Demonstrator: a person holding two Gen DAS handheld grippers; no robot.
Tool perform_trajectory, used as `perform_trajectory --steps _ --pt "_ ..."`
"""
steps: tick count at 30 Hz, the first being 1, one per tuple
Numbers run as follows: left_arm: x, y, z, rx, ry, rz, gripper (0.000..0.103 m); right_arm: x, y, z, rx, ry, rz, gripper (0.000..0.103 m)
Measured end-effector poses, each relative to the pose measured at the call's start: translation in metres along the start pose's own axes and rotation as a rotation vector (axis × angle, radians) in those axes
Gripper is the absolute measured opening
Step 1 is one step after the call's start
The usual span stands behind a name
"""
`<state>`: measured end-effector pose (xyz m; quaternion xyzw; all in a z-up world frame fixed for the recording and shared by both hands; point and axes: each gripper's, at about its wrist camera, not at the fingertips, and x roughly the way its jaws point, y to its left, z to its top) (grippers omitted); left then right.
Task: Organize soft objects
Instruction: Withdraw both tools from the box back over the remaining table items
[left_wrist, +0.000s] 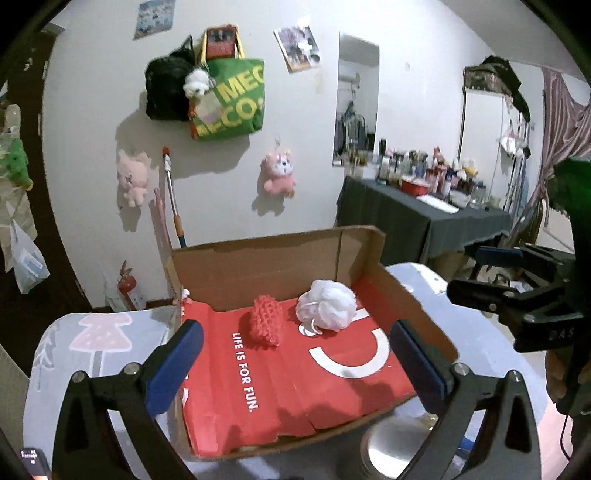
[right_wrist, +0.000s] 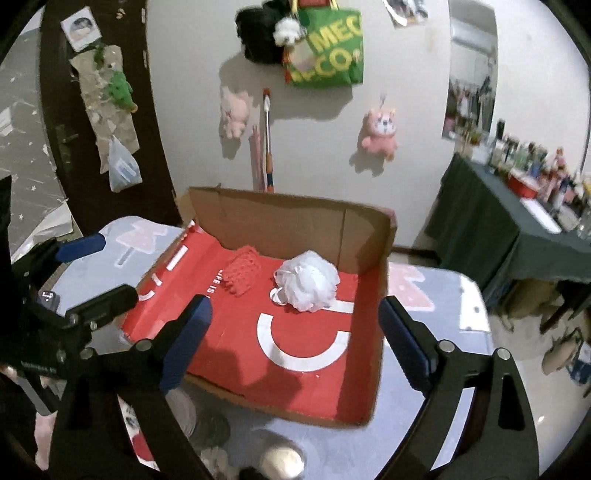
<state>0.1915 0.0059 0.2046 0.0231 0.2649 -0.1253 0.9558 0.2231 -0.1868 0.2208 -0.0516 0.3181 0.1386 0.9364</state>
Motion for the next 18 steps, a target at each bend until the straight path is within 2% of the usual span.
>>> perform_trajectory --steps 8,18 --pt "-0.057 -0.016 -0.029 0.002 -0.108 0.004 0.103 -0.066 0.021 -0.040 -0.024 -0.137 -0.025 0.096" --pt "-0.114 -0.040 -0.088 -0.017 -0.252 -0.014 0.103 -0.112 0.042 -0.109 0.011 -0.269 -0.070 0.097"
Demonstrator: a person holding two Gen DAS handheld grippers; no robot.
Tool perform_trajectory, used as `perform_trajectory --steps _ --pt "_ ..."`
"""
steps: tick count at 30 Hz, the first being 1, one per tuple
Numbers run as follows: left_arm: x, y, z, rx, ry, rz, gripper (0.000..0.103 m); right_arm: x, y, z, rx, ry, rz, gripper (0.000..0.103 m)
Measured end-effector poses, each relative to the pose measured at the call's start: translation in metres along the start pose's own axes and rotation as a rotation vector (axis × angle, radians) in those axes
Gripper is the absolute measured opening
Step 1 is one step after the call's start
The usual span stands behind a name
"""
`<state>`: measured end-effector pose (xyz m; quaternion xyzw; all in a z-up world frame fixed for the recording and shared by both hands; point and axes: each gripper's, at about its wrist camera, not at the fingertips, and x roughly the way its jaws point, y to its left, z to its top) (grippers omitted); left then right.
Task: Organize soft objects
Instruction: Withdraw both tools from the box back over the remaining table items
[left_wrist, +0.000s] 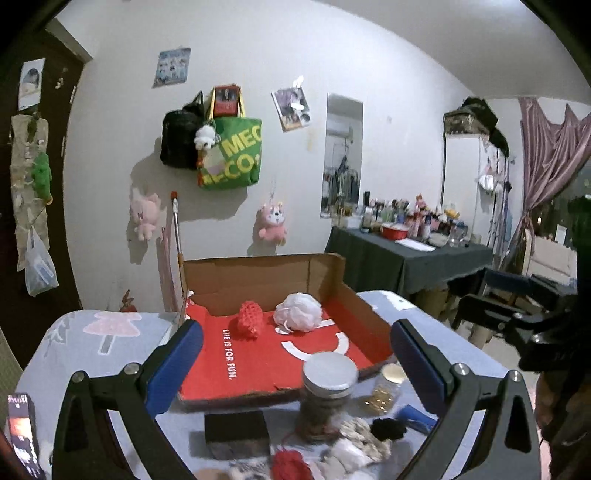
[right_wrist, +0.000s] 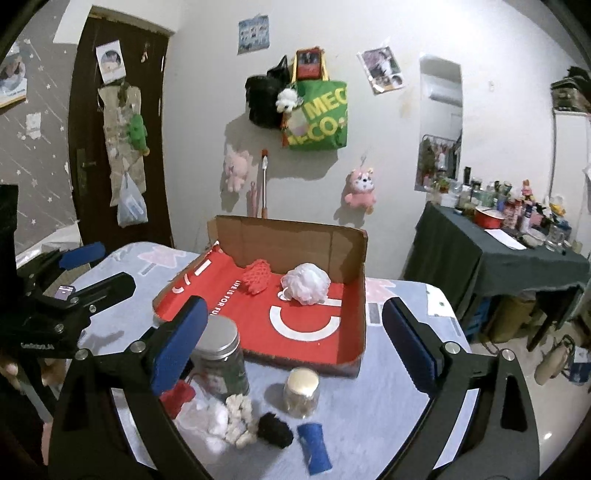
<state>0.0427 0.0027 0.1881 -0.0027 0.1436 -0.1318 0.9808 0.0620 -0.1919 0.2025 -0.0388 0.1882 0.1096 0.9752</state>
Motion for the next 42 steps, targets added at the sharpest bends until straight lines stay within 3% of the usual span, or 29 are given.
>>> perform_trajectory --steps 5,14,19,29,42 --pt "-0.024 -0.005 -0.024 -0.045 -0.042 -0.008 0.103 -0.024 0.014 -0.035 -0.014 -0.066 -0.062 0.101" --pt "-0.036 -0.010 -0.073 -0.057 -0.067 0.073 0.103 -0.030 0.013 -0.097 0.043 -0.085 -0.092 0.101" --pt "-0.023 -0.011 -0.105 -0.038 -0.011 0.099 0.103 -0.015 0.007 -0.127 0.098 -0.051 -0.066 0.101" --pt "0.009 -0.002 -0.156 -0.078 0.107 0.146 0.103 0.019 -0.003 -0.168 0.153 0.040 -0.097 0.101" --pt "0.024 0.000 -0.172 -0.064 0.171 0.162 0.103 0.044 -0.006 -0.189 0.164 0.116 -0.104 0.101"
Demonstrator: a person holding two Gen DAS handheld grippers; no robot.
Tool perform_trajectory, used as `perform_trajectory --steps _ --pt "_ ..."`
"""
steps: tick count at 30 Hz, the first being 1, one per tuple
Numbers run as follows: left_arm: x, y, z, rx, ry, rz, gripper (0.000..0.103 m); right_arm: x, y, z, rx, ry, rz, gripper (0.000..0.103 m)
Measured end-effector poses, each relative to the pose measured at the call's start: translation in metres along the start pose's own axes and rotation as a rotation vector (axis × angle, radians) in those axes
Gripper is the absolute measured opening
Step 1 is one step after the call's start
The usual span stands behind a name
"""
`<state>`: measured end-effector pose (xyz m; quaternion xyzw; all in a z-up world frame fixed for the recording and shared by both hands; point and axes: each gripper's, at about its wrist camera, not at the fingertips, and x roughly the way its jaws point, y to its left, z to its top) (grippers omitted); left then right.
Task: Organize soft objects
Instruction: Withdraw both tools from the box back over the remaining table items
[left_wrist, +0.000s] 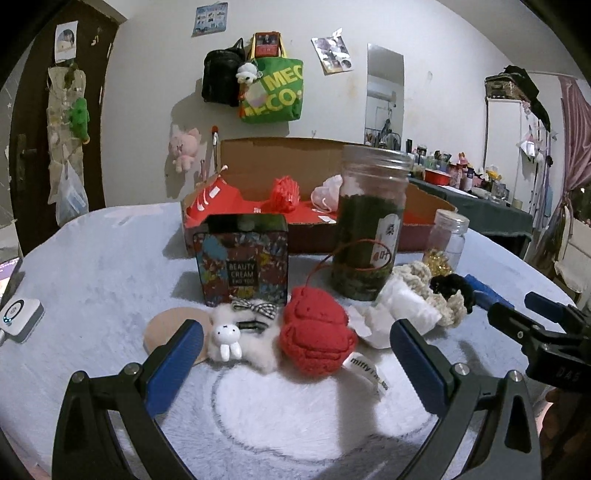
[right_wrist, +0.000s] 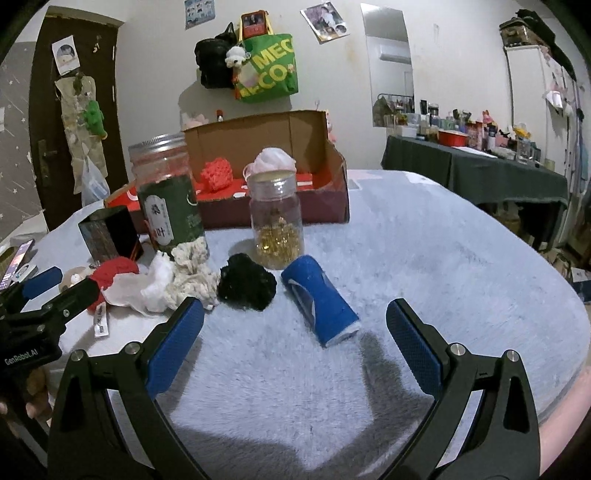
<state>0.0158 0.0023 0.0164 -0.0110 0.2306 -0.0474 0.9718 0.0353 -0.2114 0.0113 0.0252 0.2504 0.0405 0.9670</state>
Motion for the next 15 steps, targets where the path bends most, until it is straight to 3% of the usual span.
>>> perform_trajectory --steps 15 --pt "0.006 0.021 0.012 0.027 0.090 0.017 0.103 0.018 -0.011 0.008 0.014 0.101 0.022 0.101"
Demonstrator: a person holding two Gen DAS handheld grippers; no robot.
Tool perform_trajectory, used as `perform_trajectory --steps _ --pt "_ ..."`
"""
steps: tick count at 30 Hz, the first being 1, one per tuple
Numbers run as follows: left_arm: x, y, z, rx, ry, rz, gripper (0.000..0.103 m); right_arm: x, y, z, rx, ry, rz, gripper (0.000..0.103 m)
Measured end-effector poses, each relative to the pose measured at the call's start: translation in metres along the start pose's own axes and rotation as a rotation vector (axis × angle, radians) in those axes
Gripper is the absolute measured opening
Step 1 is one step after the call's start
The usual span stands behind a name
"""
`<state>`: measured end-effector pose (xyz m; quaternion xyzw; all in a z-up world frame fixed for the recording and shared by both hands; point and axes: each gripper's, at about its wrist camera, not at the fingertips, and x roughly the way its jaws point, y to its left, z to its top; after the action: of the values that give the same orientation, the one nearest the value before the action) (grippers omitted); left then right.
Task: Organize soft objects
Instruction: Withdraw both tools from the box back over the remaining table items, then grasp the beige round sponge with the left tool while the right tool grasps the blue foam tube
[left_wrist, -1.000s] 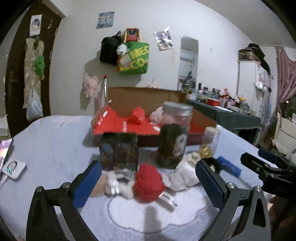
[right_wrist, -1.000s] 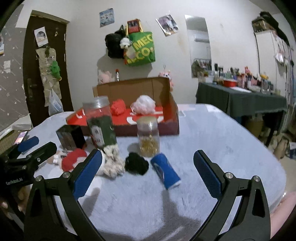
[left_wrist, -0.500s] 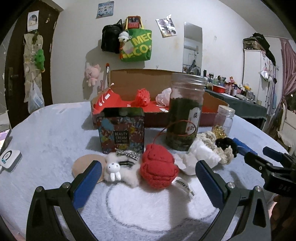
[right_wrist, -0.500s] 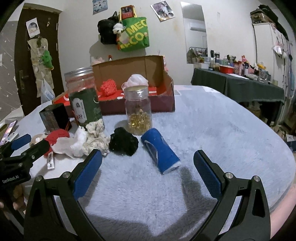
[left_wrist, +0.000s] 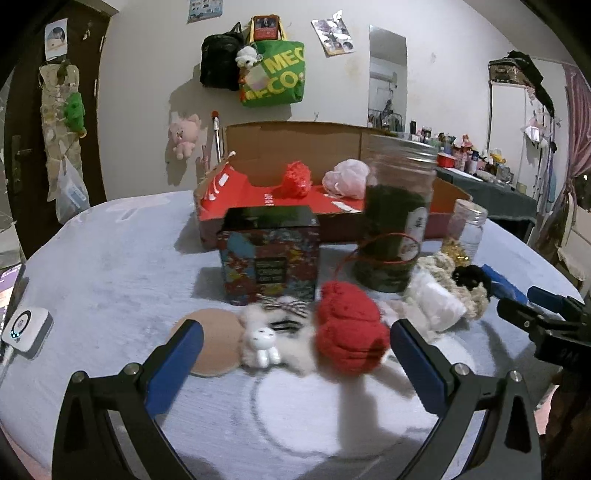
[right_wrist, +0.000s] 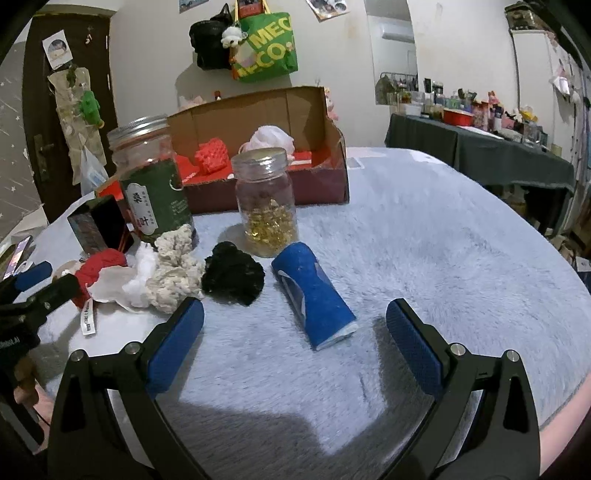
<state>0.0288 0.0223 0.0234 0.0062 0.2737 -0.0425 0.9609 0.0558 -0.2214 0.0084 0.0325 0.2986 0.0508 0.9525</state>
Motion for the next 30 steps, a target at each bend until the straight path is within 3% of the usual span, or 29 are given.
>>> perform_trajectory --steps 25,30 --pt "0.013 0.066 0.026 0.055 0.200 -0.054 0.100 0.014 -0.030 0.035 -0.007 0.123 0.067 0.101" --pt "0.022 0.078 0.020 0.075 0.256 -0.054 0.092 0.019 -0.035 0.035 -0.007 0.146 0.093 0.101"
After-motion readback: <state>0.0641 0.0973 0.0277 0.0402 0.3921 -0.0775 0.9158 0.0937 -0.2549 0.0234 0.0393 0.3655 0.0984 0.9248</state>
